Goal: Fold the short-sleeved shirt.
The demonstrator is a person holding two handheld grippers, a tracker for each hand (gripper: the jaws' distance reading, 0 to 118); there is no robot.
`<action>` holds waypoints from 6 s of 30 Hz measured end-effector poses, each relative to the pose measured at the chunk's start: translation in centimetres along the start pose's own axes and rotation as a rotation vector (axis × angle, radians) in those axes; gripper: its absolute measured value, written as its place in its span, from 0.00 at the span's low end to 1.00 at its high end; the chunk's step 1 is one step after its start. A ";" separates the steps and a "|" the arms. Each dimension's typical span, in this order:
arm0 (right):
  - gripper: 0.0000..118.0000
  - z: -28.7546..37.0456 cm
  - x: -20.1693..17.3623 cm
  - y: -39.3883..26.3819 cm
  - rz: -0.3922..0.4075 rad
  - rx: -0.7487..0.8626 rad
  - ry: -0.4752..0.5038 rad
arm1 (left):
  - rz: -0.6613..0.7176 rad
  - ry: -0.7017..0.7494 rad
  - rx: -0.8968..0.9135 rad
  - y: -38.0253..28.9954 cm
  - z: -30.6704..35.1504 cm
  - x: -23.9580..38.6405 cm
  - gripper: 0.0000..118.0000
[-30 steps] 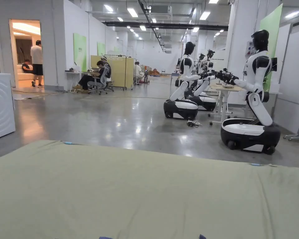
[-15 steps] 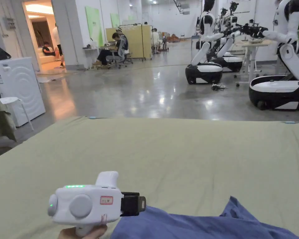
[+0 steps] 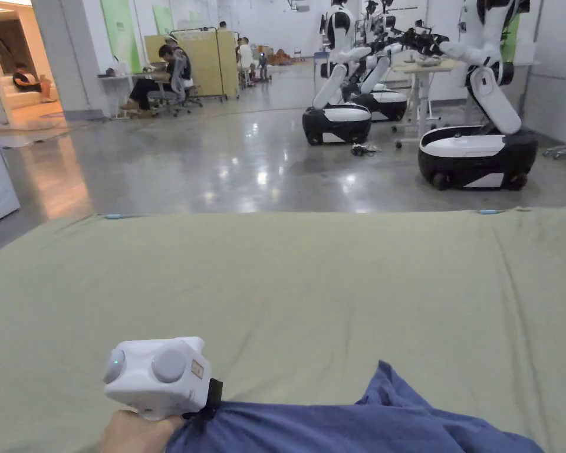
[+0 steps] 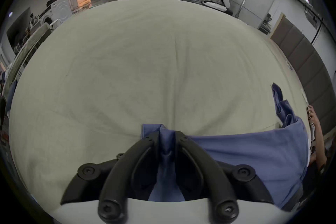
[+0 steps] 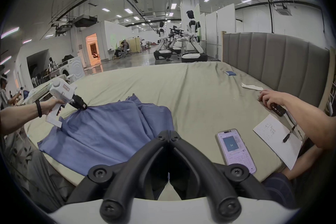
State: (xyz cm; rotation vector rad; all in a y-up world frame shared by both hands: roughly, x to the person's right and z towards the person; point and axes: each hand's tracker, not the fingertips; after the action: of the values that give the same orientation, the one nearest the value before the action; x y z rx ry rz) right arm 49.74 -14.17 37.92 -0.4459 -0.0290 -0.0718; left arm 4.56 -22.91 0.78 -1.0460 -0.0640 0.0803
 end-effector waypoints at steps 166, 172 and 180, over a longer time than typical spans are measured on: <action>0.00 1.1 -6.0 0.6 0.030 -0.001 0.158 | 0.145 -0.044 0.166 -29.3 18.1 -12.4 0.43; 0.00 1.3 -4.5 1.0 -0.012 -0.015 0.103 | 0.048 -0.002 0.163 -28.5 18.5 -9.5 0.12; 0.76 -2.2 1.7 1.7 -0.106 -0.104 -0.018 | -0.083 0.098 0.109 -28.5 17.7 -6.5 0.11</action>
State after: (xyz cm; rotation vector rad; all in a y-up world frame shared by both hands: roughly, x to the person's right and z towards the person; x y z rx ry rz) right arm 51.63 -13.67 35.28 -0.5493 -0.0670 -0.1743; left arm -2.53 -22.54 34.18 -0.9355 -0.0142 -0.0423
